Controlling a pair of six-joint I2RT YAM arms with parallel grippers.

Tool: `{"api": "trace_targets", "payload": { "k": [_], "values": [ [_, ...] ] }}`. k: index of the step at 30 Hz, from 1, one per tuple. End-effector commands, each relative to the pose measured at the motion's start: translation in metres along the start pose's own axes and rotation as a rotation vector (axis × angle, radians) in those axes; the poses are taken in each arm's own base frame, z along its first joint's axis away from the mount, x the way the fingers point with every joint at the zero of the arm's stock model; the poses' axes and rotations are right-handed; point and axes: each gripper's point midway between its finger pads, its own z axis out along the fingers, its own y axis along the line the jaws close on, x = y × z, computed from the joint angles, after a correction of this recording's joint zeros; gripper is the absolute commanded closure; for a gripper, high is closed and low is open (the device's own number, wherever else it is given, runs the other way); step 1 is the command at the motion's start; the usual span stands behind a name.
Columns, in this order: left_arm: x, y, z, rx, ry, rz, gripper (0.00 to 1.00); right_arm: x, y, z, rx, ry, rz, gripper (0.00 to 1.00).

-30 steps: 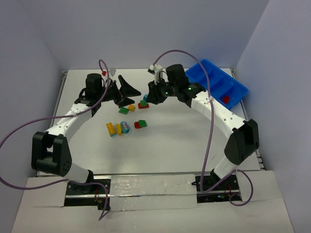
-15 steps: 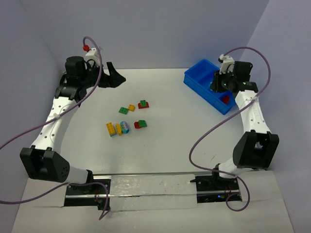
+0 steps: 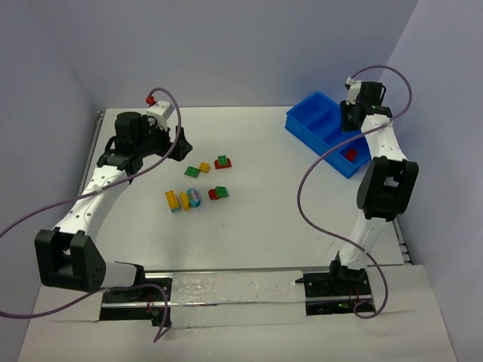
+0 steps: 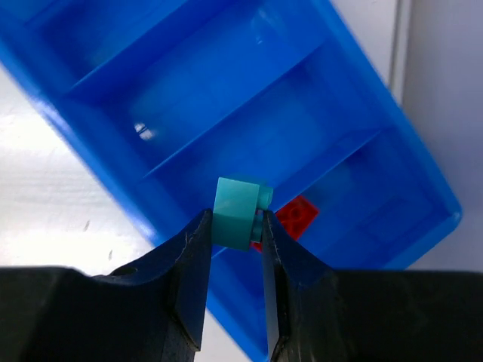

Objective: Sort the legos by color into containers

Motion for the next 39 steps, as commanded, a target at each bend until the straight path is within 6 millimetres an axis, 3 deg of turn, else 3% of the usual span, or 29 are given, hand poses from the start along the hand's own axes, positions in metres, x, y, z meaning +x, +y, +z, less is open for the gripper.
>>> {"api": "trace_targets", "payload": {
  "k": [1,9,13,19,26,30,33,39],
  "values": [
    [-0.032,0.010,0.006,-0.034,-0.107,0.109,0.01,-0.026,-0.026,-0.002,0.129,-0.061,0.007,1.00],
    [-0.021,0.018,0.028,-0.029,-0.038,0.066,0.01,-0.020,-0.037,0.033,0.165,-0.032,-0.004,0.98],
    [-0.017,0.018,0.032,-0.023,-0.001,0.052,0.01,-0.032,-0.050,0.050,0.216,-0.054,-0.015,0.95],
    [-0.021,0.021,0.030,-0.046,-0.017,0.048,0.01,-0.030,-0.063,0.071,0.273,-0.046,-0.011,0.94],
    [-0.014,0.018,0.033,-0.019,0.018,0.059,0.01,-0.014,-0.069,0.092,0.306,-0.006,-0.023,0.77],
    [-0.012,0.019,0.035,-0.015,0.023,0.063,0.01,-0.016,-0.066,0.097,0.292,-0.012,-0.016,0.55],
    [-0.010,0.019,0.036,-0.012,0.028,0.057,0.01,-0.019,-0.066,0.098,0.287,-0.020,-0.012,0.49],
    [-0.014,0.019,0.037,-0.011,0.023,0.062,0.01,-0.026,-0.066,0.091,0.287,-0.032,-0.003,0.47]
  ]
}}
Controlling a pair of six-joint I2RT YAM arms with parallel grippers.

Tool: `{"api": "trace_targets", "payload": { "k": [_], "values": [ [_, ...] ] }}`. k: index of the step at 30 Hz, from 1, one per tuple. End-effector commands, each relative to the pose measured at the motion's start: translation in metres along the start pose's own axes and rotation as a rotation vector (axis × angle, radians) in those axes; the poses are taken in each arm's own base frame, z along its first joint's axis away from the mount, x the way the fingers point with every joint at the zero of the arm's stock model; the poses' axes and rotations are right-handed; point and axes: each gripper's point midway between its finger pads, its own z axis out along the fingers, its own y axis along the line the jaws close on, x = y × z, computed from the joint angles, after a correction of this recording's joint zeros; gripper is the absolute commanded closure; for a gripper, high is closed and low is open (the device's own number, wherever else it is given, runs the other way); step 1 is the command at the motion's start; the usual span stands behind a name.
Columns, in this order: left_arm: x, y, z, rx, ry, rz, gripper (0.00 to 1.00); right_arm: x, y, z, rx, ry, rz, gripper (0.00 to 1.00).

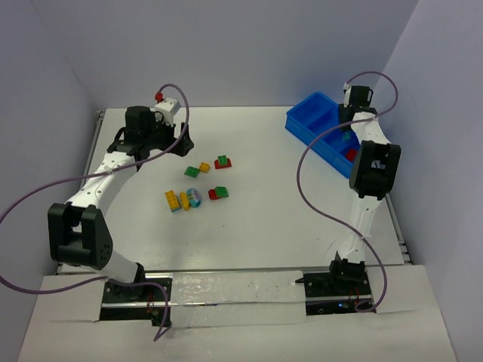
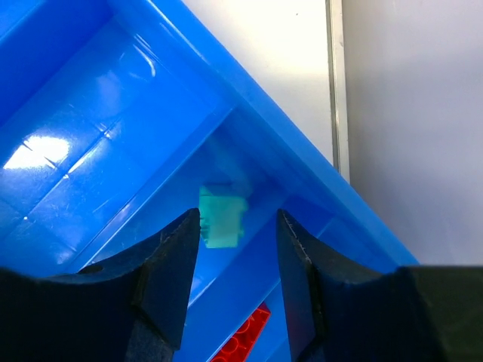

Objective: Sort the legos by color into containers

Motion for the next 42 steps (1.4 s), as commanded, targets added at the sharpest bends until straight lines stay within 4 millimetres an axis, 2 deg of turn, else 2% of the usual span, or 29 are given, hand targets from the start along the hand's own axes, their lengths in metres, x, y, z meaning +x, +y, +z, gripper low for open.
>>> {"api": "trace_targets", "payload": {
  "k": [1,4,7,8,9,11,12,13,16,21,24,25,27,28,29,30,35,42],
  "values": [
    [-0.027,-0.005,-0.004,0.026,-0.052,0.040,0.01,-0.041,-0.015,-0.017,0.032,-0.104,0.033,0.47],
    [-0.028,-0.010,-0.005,0.059,-0.051,0.066,0.01,-0.054,-0.015,-0.037,0.004,-0.132,0.051,0.41],
    [-0.020,-0.027,-0.006,0.189,-0.017,0.179,0.01,-0.075,-0.005,-0.068,-0.082,-0.190,0.077,0.26],
    [-0.010,-0.039,-0.009,0.273,0.016,0.219,0.01,-0.080,-0.004,-0.083,-0.092,-0.208,0.086,0.17],
    [0.001,-0.047,-0.009,0.320,0.051,0.218,0.01,-0.079,0.004,-0.088,-0.134,-0.211,0.084,0.11],
    [0.013,-0.052,-0.010,0.348,0.091,0.225,0.01,-0.089,0.010,-0.106,-0.168,-0.246,0.081,0.07],
    [0.025,-0.062,-0.007,0.389,0.135,0.238,0.01,-0.087,0.017,-0.116,-0.192,-0.250,0.080,0.02],
    [0.034,-0.070,-0.005,0.422,0.168,0.254,0.02,-0.087,0.022,-0.124,-0.212,-0.257,0.080,0.00],
    [0.055,-0.077,0.004,0.433,0.216,0.300,0.05,-0.093,0.039,-0.152,-0.274,-0.291,0.087,0.00],
    [0.061,-0.064,0.012,0.429,0.204,0.387,0.14,-0.097,0.067,-0.185,-0.400,-0.303,0.066,0.00],
    [0.069,-0.041,0.014,0.484,0.217,0.497,0.19,-0.091,0.093,-0.209,-0.527,-0.297,-0.004,0.00],
    [0.072,-0.028,0.018,0.495,0.228,0.532,0.20,-0.087,0.101,-0.215,-0.566,-0.283,-0.023,0.00],
    [0.075,-0.015,0.022,0.526,0.234,0.604,0.20,-0.085,0.110,-0.224,-0.619,-0.273,-0.041,0.00],
    [0.086,-0.009,0.018,0.594,0.272,0.635,0.20,-0.082,0.115,-0.229,-0.649,-0.257,-0.047,0.00],
    [0.088,-0.004,0.021,0.630,0.272,0.659,0.20,-0.078,0.119,-0.231,-0.668,-0.243,-0.051,0.00],
    [0.092,-0.004,0.019,0.659,0.280,0.686,0.20,-0.078,0.120,-0.234,-0.681,-0.247,-0.053,0.00],
    [0.099,0.016,0.043,0.726,0.282,0.802,0.21,-0.066,0.120,-0.252,-0.694,-0.236,-0.072,0.00],
    [0.109,0.025,0.065,0.752,0.247,0.899,0.25,-0.049,0.111,-0.266,-0.649,-0.226,-0.087,0.00]
  ]
}}
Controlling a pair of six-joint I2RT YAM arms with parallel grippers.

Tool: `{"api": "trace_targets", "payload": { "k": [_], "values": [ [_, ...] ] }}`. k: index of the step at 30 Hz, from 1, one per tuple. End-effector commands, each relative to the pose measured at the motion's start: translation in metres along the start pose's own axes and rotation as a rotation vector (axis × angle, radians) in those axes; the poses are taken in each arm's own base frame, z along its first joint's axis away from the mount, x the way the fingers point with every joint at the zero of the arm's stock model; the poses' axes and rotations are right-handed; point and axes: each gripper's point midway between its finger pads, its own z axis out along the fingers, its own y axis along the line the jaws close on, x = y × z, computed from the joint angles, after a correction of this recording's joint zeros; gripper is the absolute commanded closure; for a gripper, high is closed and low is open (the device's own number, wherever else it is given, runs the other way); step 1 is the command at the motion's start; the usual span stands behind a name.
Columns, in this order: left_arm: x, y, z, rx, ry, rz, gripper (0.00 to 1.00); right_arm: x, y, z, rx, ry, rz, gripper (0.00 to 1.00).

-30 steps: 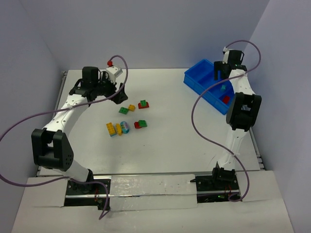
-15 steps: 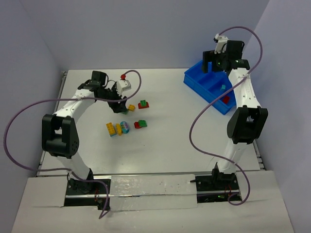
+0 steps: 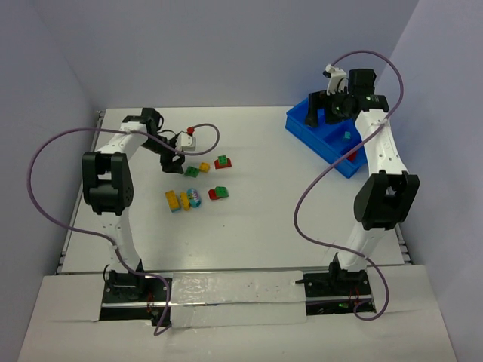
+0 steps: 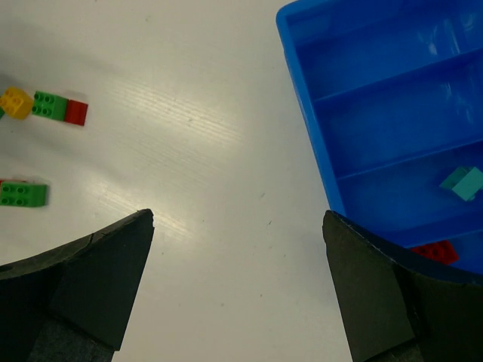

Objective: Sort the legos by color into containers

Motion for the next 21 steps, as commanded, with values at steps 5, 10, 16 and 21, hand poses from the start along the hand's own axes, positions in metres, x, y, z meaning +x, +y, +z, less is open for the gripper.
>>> {"api": "trace_targets", "payload": {
  "k": [5,10,16,21],
  "values": [
    [-0.005,0.008,0.012,0.043,-0.055,0.169,0.27,-0.002,0.015,-0.042,0.035,-0.040,-0.056,0.00],
    [-0.002,0.007,0.022,0.073,-0.054,0.182,0.28,0.002,0.017,-0.043,0.032,-0.033,-0.060,0.00],
    [-0.001,-0.008,0.039,0.119,-0.044,0.179,0.33,0.003,0.016,-0.044,0.031,-0.027,-0.069,0.00],
    [0.000,-0.013,0.049,0.134,-0.035,0.162,0.37,0.004,0.016,-0.044,0.030,-0.018,-0.070,0.00]
  ]
}}
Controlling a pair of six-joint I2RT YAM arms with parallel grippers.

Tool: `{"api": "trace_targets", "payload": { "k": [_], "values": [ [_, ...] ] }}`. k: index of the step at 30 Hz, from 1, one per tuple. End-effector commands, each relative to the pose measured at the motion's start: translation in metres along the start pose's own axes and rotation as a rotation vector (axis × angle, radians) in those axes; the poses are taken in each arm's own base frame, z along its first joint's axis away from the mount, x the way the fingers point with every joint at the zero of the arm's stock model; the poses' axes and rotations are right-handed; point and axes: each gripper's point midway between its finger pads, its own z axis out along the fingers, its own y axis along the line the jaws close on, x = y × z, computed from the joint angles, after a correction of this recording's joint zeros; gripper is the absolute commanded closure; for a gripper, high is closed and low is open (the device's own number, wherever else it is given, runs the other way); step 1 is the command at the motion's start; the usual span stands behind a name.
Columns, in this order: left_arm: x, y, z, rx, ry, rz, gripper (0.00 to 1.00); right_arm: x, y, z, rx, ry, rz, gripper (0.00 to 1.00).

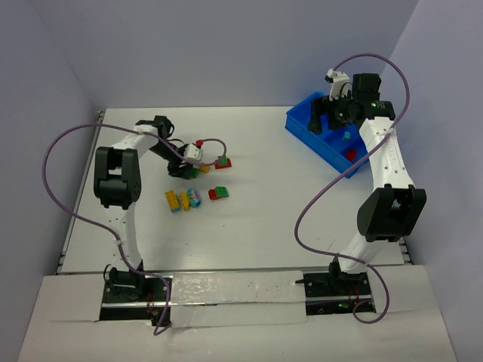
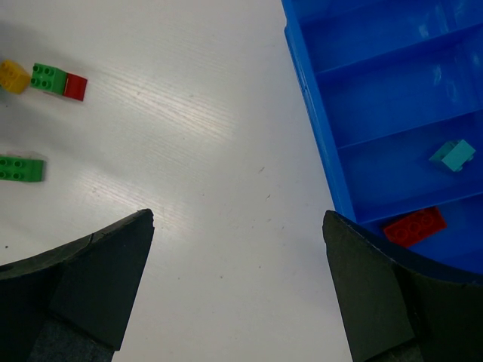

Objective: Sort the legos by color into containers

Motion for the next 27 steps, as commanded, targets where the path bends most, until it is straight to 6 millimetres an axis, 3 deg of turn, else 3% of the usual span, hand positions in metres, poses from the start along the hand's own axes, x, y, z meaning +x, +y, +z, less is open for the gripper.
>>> {"api": "trace_targets", "payload": {
  "k": [1,9,11,16,20,22,23,25,26,27],
  "values": [
    [-0.009,-0.003,0.007,0.018,-0.028,0.012,0.39,-0.008,0.005,-0.013,0.003,-0.024,-0.029,0.00],
    [-0.006,-0.014,0.007,0.053,-0.009,-0.005,0.57,-0.011,0.014,-0.011,-0.045,-0.029,-0.022,0.00],
    [-0.009,-0.016,0.004,0.054,-0.003,-0.004,0.68,-0.009,0.023,-0.007,-0.079,-0.023,-0.018,0.00],
    [-0.032,-0.010,-0.016,-0.001,-0.027,-0.009,0.77,-0.006,0.047,0.003,-0.174,-0.019,0.038,0.00],
    [-0.083,0.018,-0.055,-0.178,-0.102,0.022,0.84,-0.013,0.065,0.009,-0.253,-0.043,0.129,0.00],
    [-0.126,0.028,-0.080,-0.274,-0.147,0.052,0.88,-0.022,0.091,0.015,-0.335,-0.050,0.169,0.00],
    [-0.130,0.032,-0.082,-0.295,-0.159,0.036,0.90,-0.023,0.096,0.014,-0.361,-0.049,0.183,0.00],
    [-0.168,0.035,-0.097,-0.361,-0.214,0.051,0.93,-0.032,0.121,0.017,-0.444,-0.061,0.181,0.00],
    [-0.178,0.032,-0.099,-0.365,-0.232,0.039,0.93,-0.036,0.125,0.017,-0.456,-0.066,0.196,0.00],
    [-0.195,0.032,-0.102,-0.397,-0.266,0.040,0.95,-0.039,0.143,0.021,-0.509,-0.058,0.200,0.01]
  ]
}}
